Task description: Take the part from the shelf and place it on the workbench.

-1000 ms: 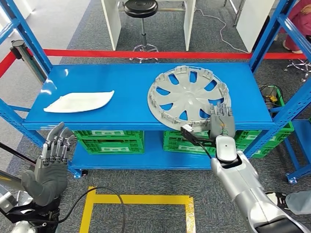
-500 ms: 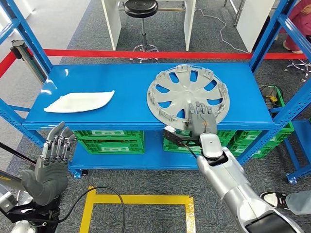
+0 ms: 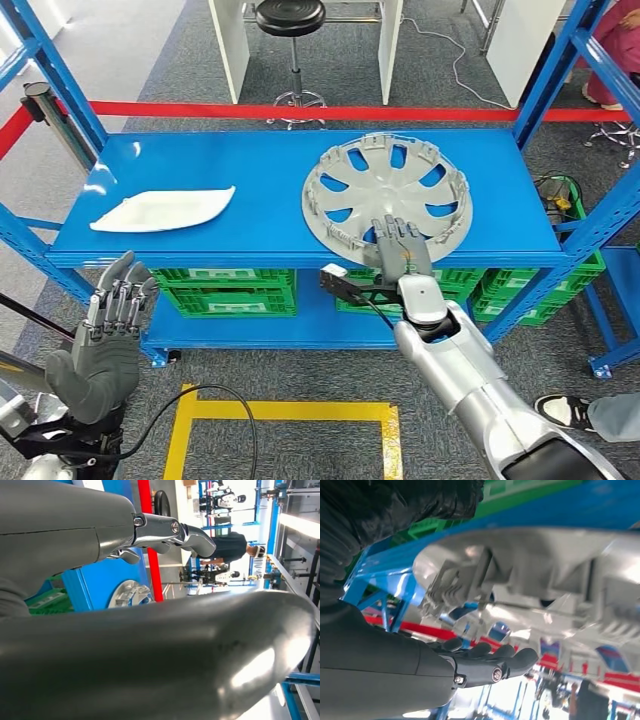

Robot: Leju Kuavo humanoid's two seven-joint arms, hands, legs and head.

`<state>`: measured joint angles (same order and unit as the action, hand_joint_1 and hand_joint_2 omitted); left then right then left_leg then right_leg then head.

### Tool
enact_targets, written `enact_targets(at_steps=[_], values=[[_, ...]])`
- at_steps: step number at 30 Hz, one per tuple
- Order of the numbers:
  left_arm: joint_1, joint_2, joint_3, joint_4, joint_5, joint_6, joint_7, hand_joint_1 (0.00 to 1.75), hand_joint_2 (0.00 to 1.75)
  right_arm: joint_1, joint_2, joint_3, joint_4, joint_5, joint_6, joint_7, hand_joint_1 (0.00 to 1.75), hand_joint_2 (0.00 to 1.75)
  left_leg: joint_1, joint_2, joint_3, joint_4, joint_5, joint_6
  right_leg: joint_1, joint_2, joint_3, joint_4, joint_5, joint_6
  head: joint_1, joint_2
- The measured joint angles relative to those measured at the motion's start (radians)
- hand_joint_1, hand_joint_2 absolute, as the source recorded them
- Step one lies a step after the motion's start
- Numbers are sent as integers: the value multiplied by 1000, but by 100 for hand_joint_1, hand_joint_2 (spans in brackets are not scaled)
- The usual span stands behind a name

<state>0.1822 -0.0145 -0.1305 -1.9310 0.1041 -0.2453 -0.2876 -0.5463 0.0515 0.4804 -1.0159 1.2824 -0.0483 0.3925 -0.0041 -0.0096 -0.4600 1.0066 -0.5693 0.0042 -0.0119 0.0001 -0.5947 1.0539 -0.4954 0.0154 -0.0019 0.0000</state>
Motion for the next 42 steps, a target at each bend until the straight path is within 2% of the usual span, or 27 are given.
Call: enact_targets(at_steps=[4, 8, 20, 34, 42], values=[[3, 0, 4, 0, 0, 1, 0, 0, 0, 3, -1, 19, -6, -31, 32, 24, 175, 175, 0, 0, 0, 0, 0, 0, 0, 0, 0, 0, 0, 0, 0, 0], [17, 0, 18, -8, 3, 8, -1, 0, 0, 19, -21, 22, -6, -28, 25, 47, 175, 175, 0, 0, 0, 0, 0, 0, 0, 0, 0, 0, 0, 0, 0, 0], [31, 1, 36, -20, 6, 9, -2, 0, 0, 48, -46, 25, -6, -16, 21, 54, 175, 175, 0, 0, 1, 0, 0, 0, 0, 0, 0, -1, 0, 0, 0, 0], [43, 1, 41, -34, -2, 14, -2, 0, 0, 164, -75, -51, -21, 202, -21, 103, 175, 175, 0, 0, 1, 0, 0, 0, 0, -1, 3, -1, 0, 0, 0, 0], [46, 1, 41, -35, 3, 11, 3, 0, 0, 220, -78, -105, -63, 247, -80, 98, 175, 175, 0, 0, 1, 0, 0, 0, 0, 0, 3, -2, 1, 1, 0, 0]])
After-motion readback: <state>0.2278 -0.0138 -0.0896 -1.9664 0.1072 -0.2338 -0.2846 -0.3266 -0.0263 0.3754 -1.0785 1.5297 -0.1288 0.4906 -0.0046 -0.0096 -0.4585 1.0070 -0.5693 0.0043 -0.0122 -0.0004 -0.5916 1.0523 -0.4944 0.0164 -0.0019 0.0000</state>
